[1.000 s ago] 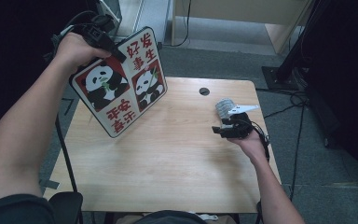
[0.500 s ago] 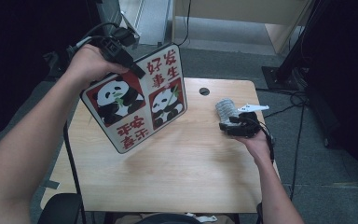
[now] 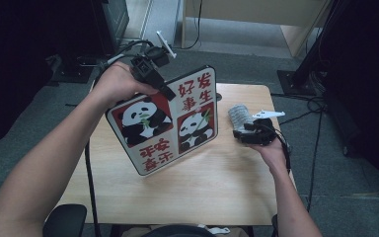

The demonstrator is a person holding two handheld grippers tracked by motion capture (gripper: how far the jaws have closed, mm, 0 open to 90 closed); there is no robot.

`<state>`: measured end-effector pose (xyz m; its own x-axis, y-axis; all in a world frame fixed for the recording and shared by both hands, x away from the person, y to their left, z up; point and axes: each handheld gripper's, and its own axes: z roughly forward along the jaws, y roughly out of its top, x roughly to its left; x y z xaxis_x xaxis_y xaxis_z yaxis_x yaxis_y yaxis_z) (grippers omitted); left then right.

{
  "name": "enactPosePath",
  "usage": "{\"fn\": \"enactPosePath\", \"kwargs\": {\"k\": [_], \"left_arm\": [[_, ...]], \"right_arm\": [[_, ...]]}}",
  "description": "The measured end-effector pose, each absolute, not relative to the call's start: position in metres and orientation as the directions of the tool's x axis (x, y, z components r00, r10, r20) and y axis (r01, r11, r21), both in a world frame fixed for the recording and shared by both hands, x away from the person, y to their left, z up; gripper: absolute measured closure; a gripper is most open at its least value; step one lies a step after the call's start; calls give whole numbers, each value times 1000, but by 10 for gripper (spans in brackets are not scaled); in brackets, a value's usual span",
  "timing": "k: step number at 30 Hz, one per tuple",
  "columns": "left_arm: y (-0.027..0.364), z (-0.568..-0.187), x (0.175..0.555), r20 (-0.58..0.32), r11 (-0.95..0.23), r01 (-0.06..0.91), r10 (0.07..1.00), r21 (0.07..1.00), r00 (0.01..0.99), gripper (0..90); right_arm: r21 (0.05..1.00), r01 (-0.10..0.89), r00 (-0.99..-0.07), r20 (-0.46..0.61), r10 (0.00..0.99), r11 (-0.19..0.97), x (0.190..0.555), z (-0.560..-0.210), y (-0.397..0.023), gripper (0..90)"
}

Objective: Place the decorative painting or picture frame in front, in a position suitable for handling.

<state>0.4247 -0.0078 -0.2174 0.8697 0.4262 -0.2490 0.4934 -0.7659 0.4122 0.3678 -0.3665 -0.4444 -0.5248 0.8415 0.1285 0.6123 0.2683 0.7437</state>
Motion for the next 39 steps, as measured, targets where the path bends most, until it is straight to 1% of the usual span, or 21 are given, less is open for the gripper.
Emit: {"fn": "enactPosePath", "kwargs": {"k": [3,12,19,24,26,27,29,33,39], "left_arm": [[-11,-222,422,-266,-763,497,421,412,867,806],[-17,-239,419,-277,-758,504,423,414,863,803],[-21,-245,426,-286,-753,538,457,379,842,805],[-18,-246,430,-297,-748,551,466,370,833,800],[-18,-247,431,-289,-755,544,464,366,837,791],[-19,-247,431,-282,-760,536,458,369,843,772],[-20,-247,430,-273,-769,523,449,367,851,692],[-15,-247,434,-275,-747,542,468,384,840,557],[4,-238,431,-268,-705,533,461,468,846,472]], "right_arm": [[740,618,-521,134,843,264,368,-445,-367,377],[740,616,-516,124,847,268,368,-446,-367,380],[738,620,-513,126,849,266,369,-447,-367,381],[731,630,-510,136,849,262,372,-449,-368,380],[729,632,-513,140,847,262,373,-450,-368,380],[727,634,-515,139,846,266,374,-451,-368,380],[720,638,-517,139,845,272,374,-451,-366,380],[725,633,-517,138,845,269,374,-449,-366,380],[727,635,-513,141,847,263,375,-450,-368,380]]}}
